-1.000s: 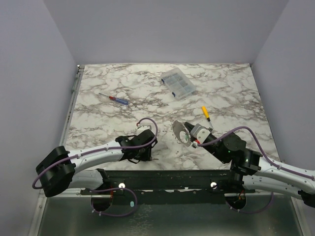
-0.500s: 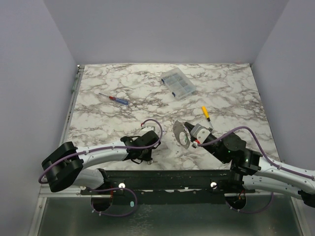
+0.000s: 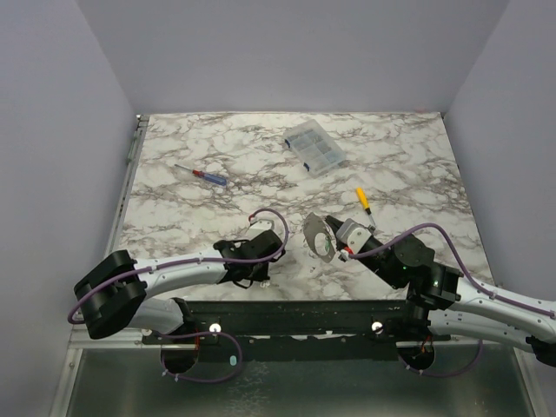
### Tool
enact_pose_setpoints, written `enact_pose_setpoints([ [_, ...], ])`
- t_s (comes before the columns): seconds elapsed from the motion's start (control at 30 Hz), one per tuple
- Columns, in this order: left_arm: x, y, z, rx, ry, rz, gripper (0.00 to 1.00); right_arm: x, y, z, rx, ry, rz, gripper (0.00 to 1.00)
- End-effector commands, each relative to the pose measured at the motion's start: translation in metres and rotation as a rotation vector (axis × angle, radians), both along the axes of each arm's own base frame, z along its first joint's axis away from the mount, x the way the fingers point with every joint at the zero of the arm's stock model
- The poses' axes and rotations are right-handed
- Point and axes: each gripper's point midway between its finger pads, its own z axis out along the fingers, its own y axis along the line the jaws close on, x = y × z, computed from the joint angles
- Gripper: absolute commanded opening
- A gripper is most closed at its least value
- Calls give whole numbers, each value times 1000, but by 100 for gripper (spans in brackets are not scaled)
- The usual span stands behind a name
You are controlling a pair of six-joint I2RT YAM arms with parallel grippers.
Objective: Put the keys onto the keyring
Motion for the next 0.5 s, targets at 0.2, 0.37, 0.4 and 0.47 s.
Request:
enact_pose_setpoints([
  [0.2, 34, -11, 47, -58, -183, 43, 0, -4, 0, 27, 87, -21, 14, 1],
  [0.37, 45, -7, 69, -98, -273, 91, 0, -4, 0, 28, 90, -22, 15, 1],
  [0.4, 47, -6, 73, -106, -288, 101, 0, -4, 0, 28, 90, -22, 17, 1],
  [0.47, 53, -6, 83, -122, -320, 131, 0, -4, 1, 28, 90, -22, 20, 1],
])
